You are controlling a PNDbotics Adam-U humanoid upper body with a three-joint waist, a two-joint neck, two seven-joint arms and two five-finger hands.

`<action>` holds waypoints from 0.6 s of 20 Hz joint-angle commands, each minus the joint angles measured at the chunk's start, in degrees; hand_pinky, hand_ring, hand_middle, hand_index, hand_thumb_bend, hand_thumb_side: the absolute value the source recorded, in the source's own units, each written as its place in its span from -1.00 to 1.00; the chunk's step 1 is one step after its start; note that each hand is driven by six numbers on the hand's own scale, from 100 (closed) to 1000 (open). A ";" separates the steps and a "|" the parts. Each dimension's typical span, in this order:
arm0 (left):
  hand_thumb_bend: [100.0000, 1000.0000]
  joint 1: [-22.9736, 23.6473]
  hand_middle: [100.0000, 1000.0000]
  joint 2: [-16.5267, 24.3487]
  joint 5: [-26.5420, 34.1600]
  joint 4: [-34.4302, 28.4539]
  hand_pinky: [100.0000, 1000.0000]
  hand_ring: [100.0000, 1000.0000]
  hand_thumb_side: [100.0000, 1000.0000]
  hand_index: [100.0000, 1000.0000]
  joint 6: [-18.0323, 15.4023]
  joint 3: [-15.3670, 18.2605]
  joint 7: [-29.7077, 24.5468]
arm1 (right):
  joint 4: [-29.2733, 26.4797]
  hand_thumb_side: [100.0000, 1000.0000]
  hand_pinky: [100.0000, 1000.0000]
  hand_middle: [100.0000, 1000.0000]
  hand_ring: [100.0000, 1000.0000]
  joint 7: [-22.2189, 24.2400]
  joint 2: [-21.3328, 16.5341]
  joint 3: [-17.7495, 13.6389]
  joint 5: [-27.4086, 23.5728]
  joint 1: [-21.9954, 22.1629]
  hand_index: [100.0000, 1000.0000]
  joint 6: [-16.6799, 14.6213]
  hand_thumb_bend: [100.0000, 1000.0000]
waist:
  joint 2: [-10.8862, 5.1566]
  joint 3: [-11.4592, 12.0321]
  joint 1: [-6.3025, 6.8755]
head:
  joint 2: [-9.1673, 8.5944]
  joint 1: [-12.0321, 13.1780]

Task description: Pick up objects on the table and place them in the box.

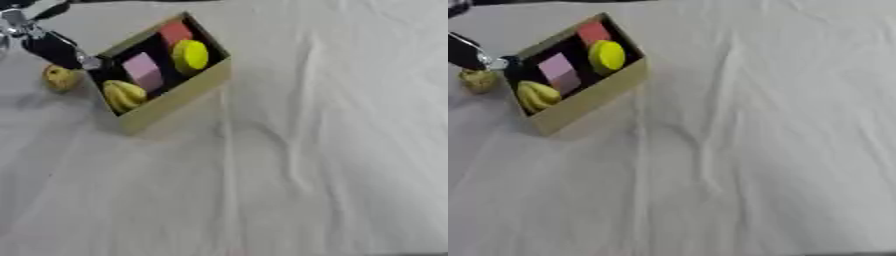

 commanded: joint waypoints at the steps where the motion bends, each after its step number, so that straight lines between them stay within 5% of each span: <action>1: 0.07 -0.13 0.56 3.29 -0.67 2.56 0.65 0.64 -0.77 0.77 0.69 1.80 -0.38 | -0.89 0.02 0.70 0.38 0.54 -0.32 -1.61 -0.83 -0.08 -0.59 0.58 0.10 -1.00 | -1.16 0.08 -0.07 | -0.41 0.05; 12: 0.04 -1.30 0.49 1.34 1.82 10.53 0.58 0.58 -0.88 0.71 -0.76 1.36 -0.35 | -0.89 0.02 0.70 0.37 0.54 -0.56 -1.32 -0.87 -0.13 -0.55 0.58 0.25 -1.00 | -0.88 -0.30 -0.60 | -1.10 0.55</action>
